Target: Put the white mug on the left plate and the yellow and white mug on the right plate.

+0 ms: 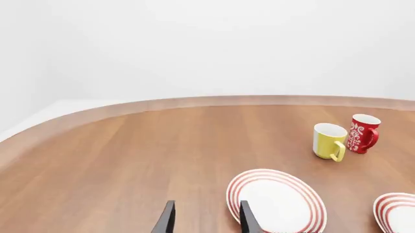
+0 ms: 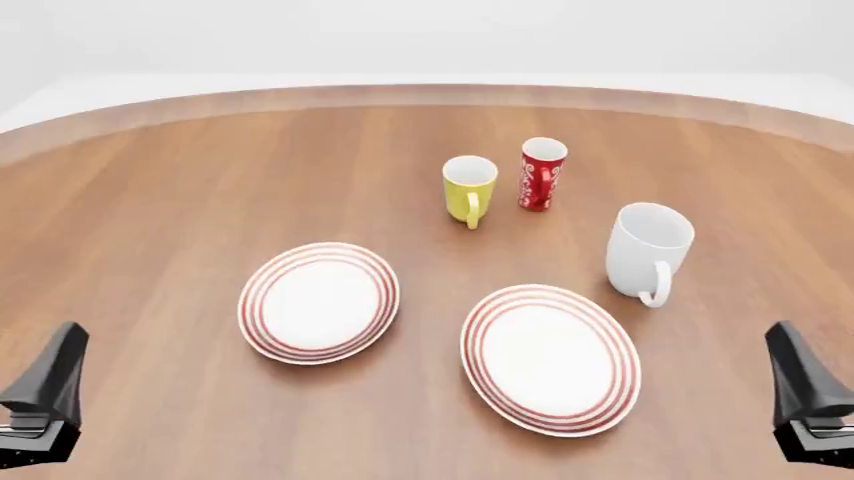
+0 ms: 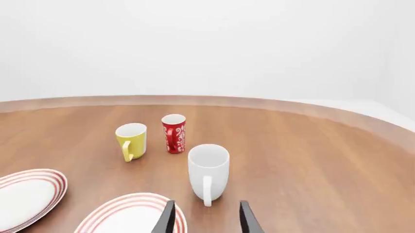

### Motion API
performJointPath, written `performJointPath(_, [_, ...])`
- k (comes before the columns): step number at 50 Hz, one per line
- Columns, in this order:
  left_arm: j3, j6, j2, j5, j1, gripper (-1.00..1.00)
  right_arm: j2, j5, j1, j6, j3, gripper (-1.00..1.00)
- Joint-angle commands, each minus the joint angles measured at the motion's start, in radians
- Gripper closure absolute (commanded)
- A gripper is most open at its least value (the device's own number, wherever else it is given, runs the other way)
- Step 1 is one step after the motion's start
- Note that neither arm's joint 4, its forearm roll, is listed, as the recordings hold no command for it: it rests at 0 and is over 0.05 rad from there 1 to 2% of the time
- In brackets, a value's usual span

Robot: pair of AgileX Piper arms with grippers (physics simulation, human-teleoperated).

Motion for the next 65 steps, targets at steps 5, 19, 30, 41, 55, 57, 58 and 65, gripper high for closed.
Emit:
performJointPath(5, [0.0,0.0,0.0,0.0,0.0,-1.0,0.006,-0.002,0.001,-0.004,-0.003,-1.0])
performJointPath(19, [0.0,0.0,0.0,0.0,0.0,-1.0,0.043,-0.035,0.005,-0.006,-0.002,-1.0])
performJointPath(30, [0.0,0.0,0.0,0.0,0.0,-1.0,0.214,-0.185,0.014,-0.006,0.001,-1.0])
performJointPath(41, [0.0,0.0,0.0,0.0,0.0,-1.0,0.44,-0.381,0.02,-0.005,0.002,-1.0])
performJointPath(55, [0.0,0.0,0.0,0.0,0.0,-1.0,0.783,-0.684,0.017,-0.007,0.001,-1.0])
performJointPath(57, [0.0,0.0,0.0,0.0,0.0,-1.0,0.812,-0.709,0.017,-0.009,0.001,-1.0])
performJointPath(58, [0.0,0.0,0.0,0.0,0.0,-1.0,0.833,-0.729,0.015,-0.009,0.001,-1.0])
performJointPath(65, [0.0,0.0,0.0,0.0,0.0,-1.0,0.946,-0.827,0.015,-0.005,0.001,-1.0])
